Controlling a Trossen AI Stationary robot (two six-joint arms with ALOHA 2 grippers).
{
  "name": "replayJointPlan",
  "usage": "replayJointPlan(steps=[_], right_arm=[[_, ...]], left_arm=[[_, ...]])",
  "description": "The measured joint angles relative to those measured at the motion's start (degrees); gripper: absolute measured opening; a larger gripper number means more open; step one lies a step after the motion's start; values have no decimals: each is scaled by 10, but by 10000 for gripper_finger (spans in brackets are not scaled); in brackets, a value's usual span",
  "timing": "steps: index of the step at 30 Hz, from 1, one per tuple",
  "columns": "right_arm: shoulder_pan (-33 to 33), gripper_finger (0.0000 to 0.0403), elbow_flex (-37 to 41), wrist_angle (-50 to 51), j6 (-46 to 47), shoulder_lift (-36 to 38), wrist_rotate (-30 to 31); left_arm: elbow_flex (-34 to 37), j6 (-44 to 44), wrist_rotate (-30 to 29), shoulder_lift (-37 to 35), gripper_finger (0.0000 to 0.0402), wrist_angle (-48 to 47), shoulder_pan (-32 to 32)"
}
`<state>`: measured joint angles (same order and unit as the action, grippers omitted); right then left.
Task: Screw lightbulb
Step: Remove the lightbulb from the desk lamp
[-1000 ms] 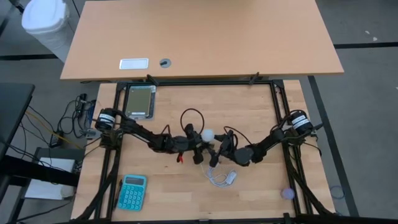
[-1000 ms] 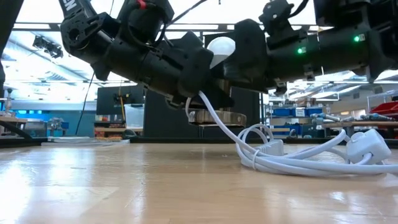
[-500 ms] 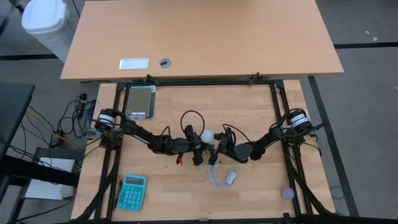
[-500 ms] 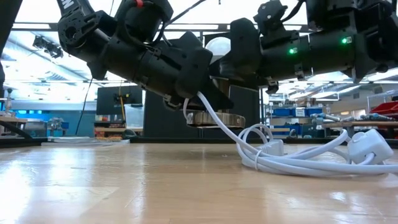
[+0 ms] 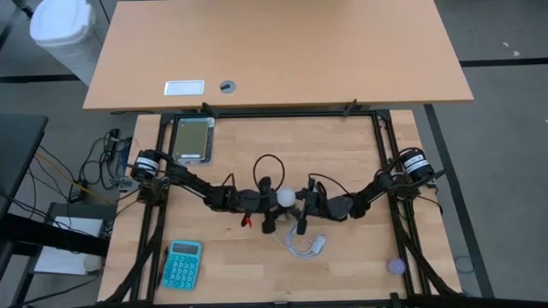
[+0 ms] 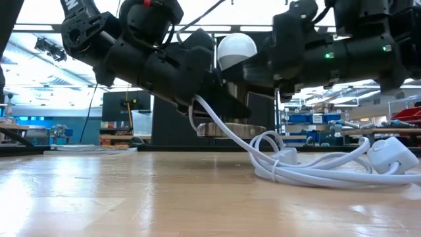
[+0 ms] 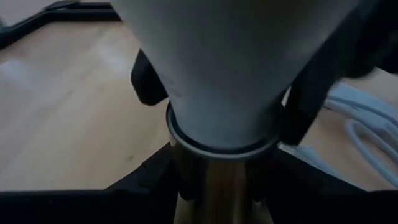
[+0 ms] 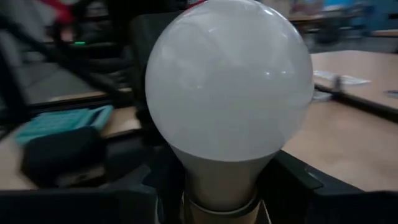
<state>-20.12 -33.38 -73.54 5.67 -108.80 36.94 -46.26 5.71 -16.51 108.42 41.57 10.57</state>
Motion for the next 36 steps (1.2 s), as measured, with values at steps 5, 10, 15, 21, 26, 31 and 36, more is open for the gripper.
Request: replayJointPlan(steps=[5, 10, 15, 21, 26, 31, 36], right_arm=[[26, 169, 28, -14, -18, 19, -147], [76, 169, 32, -26, -43, 21, -364], [135, 169, 32, -43, -47, 20, -566], [162, 174, 31, -47, -9, 20, -596], [149, 221, 32, -45, -3, 22, -560], [130, 286, 33, 20, -3, 60, -504], [71, 311, 32, 134, -20, 124, -336]], left_arm=[[0, -49, 70, 1, 188, 20, 0], [2, -72, 130, 2, 188, 45, 1], [1, -71, 138, 2, 188, 56, 1], [0, -59, 130, 2, 188, 63, 0], [0, -55, 121, 2, 188, 62, 1], [0, -51, 115, 1, 188, 62, 0], [0, -40, 90, 1, 188, 62, 0]])
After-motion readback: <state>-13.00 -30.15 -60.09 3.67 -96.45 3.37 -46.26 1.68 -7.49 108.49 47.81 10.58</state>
